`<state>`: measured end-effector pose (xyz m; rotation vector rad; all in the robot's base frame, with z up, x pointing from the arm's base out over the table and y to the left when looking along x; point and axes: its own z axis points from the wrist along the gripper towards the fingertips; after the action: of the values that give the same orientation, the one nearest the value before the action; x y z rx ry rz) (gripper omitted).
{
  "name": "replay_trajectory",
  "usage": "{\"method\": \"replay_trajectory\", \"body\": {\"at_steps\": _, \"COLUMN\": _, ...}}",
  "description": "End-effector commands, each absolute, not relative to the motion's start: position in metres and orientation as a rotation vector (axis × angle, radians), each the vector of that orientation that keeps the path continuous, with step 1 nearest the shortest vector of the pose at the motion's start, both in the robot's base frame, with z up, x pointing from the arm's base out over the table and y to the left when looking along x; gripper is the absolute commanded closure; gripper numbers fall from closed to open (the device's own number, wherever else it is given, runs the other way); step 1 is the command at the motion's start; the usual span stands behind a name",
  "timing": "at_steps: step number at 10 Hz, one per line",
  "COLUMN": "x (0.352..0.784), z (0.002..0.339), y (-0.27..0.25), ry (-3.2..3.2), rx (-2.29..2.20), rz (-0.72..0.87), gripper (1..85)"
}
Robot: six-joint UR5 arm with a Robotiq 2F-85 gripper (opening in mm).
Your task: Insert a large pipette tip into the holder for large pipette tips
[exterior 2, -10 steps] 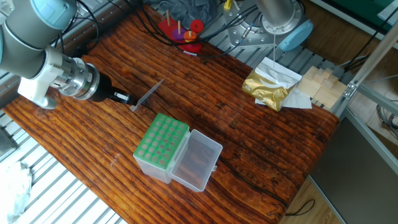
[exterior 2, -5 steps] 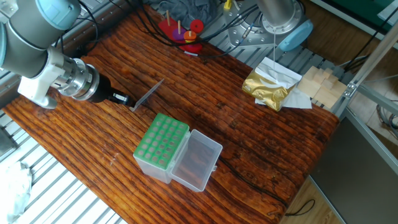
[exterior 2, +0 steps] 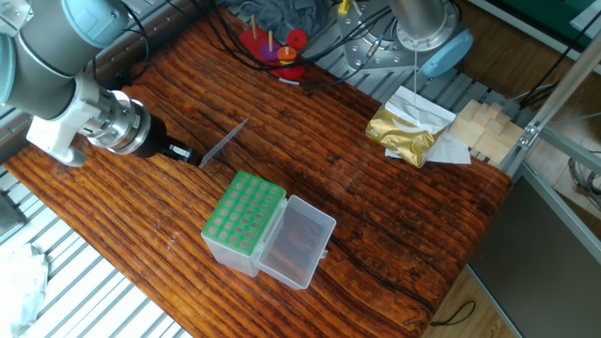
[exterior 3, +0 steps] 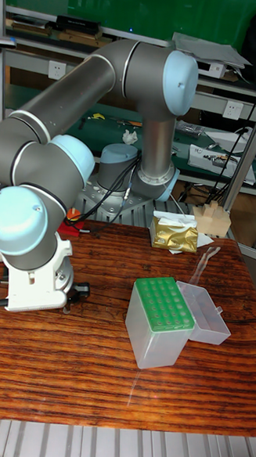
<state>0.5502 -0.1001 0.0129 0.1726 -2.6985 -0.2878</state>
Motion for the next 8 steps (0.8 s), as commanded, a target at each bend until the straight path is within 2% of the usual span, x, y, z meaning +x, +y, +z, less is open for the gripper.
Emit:
{"method": "replay_trajectory", "body": {"at_steps": 1, "x": 0.554, "z": 0.012, "y": -0.097, "ry": -2.714, "rx": 0.121, "rz": -0.271, "gripper": 60.3}}
{"method": "replay_trajectory", "body": {"at_steps": 8, "x": 0.549, "z": 0.014, "y": -0.086, "ry": -2.696, "rx": 0.046, "rz": -0.273, "gripper": 59.7}}
